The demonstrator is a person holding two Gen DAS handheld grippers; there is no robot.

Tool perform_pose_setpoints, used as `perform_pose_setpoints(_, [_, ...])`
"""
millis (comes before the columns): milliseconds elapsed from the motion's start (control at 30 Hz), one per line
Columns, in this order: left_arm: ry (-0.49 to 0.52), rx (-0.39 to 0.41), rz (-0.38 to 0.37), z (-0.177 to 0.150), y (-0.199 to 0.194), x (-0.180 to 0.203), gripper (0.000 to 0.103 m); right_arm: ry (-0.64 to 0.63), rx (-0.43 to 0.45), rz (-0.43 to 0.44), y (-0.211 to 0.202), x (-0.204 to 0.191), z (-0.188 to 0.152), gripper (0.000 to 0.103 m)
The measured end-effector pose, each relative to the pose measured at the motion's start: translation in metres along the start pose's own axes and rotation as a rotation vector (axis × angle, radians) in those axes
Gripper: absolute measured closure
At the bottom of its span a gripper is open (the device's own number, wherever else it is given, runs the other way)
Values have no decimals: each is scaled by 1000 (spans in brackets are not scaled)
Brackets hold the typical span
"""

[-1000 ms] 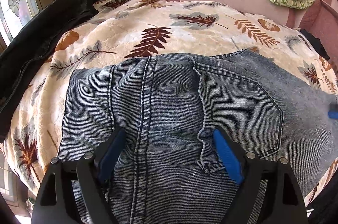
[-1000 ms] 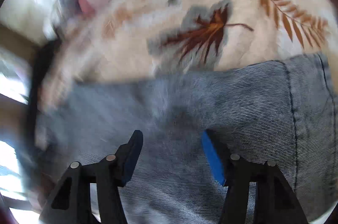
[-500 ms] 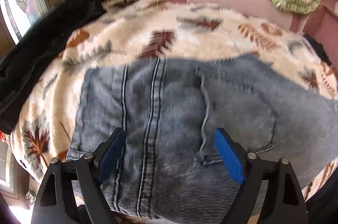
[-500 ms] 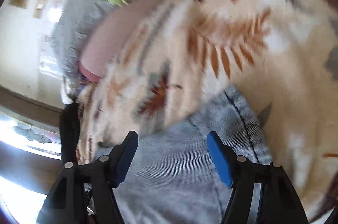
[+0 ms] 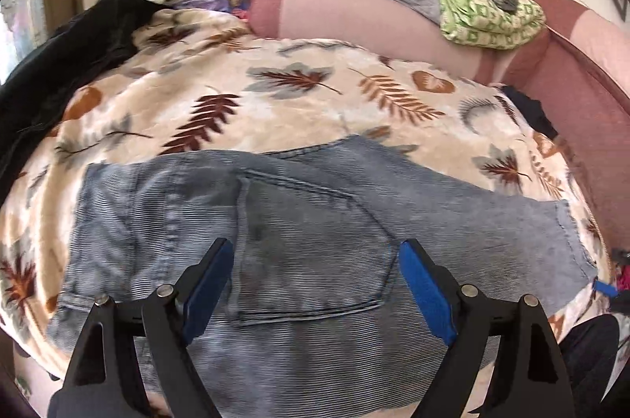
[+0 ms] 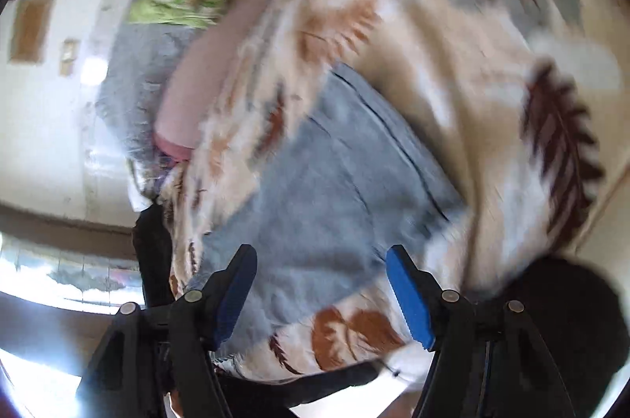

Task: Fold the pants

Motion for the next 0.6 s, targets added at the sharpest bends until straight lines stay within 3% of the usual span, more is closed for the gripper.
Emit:
perform_pose_setpoints(133, [17,-8,-39,-1,2,19,16,107,9,-12,15,28,6,32])
perform_pose_setpoints(300, [40,-22,-57,-3,3,35,16,169,59,44,13,40,20,31])
perform_pose_setpoints(467, [46,-34,-85,1,8,62,16,136,93,19,14,37,31,33])
perform_pose_setpoints(500, [50,-46,-77,2,11,68,16,112,97,-4,13,38,31,41])
perform_pose_setpoints(533, [53,-60,-67,2,16,74,16,94,101,-33,13,40,31,57])
perform_pose_setpoints(600, [60,-92,-64,3,25,90,16,91,105,-44,12,44,30,68])
Point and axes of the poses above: each gripper's, at about its wrist camera, not at the fingertips, and y roughly the way its jaws point, x to its right, z to its top, the point moved 7 cm from there along y, roughly the way its jaws point, and after that the axes turned 4 degrees about y, right-handed, at the moved point
